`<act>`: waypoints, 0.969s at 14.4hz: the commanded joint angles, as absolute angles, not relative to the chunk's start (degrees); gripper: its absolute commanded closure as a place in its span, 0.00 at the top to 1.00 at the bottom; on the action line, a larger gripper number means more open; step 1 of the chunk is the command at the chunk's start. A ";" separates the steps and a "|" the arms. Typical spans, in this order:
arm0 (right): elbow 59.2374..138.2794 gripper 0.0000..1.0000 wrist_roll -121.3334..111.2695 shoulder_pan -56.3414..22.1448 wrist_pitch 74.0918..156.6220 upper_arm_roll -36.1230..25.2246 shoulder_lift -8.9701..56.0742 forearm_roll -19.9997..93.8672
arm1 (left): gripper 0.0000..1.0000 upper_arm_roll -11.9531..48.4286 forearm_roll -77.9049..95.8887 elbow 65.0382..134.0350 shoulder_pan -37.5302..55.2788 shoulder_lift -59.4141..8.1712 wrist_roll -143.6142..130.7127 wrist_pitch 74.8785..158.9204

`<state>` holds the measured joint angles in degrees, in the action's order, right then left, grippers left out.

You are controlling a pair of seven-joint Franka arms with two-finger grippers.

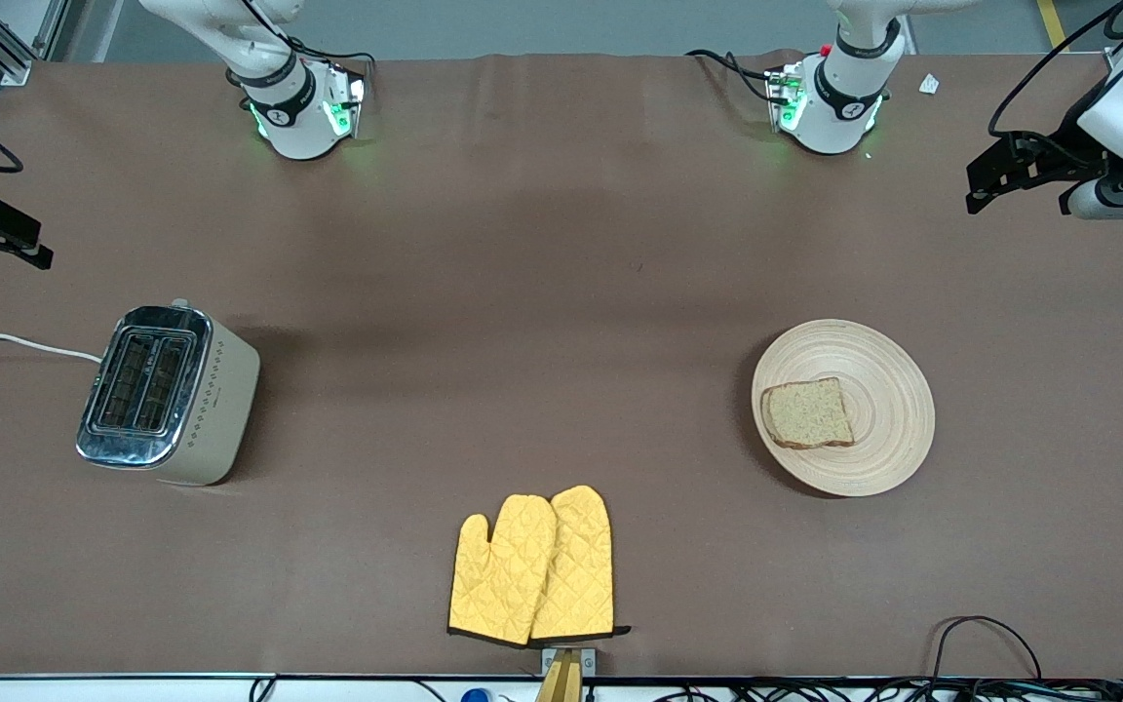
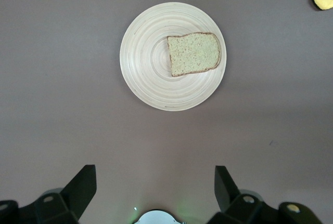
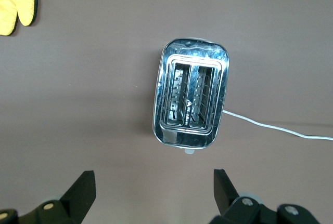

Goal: Move plate and put bread in toaster
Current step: 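Lower the left gripper toward the rim of the wooden plate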

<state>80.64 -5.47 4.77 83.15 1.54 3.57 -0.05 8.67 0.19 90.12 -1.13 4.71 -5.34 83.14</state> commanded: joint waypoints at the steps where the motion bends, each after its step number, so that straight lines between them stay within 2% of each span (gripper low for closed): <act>1: 80.24 1.00 -4.22 4.39 82.09 1.41 3.69 -0.61 | 1.00 8.17 0.17 88.68 -1.14 4.31 -4.75 81.83; 6: 80.24 1.00 -3.96 4.22 82.18 1.49 3.69 -0.62 | 1.00 8.17 0.96 88.07 -3.16 2.30 -4.22 81.91; 9: 80.33 1.00 -3.96 3.69 82.35 1.41 3.78 -0.62 | 1.00 8.17 2.28 83.60 -3.51 -2.44 -4.13 81.91; 11: 80.42 1.00 -3.96 3.69 82.00 1.41 3.69 -0.62 | 1.00 8.17 3.25 83.14 -4.21 -4.74 -4.04 81.91; 14: 82.35 1.00 -2.73 4.13 82.44 1.41 3.87 -0.62 | 1.00 8.17 9.91 83.14 -9.91 -9.39 -4.40 82.88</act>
<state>81.17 -4.24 4.11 82.20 1.47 3.72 -0.05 8.05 5.81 85.57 -6.27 -5.57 -4.81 83.26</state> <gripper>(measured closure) 0.000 0.000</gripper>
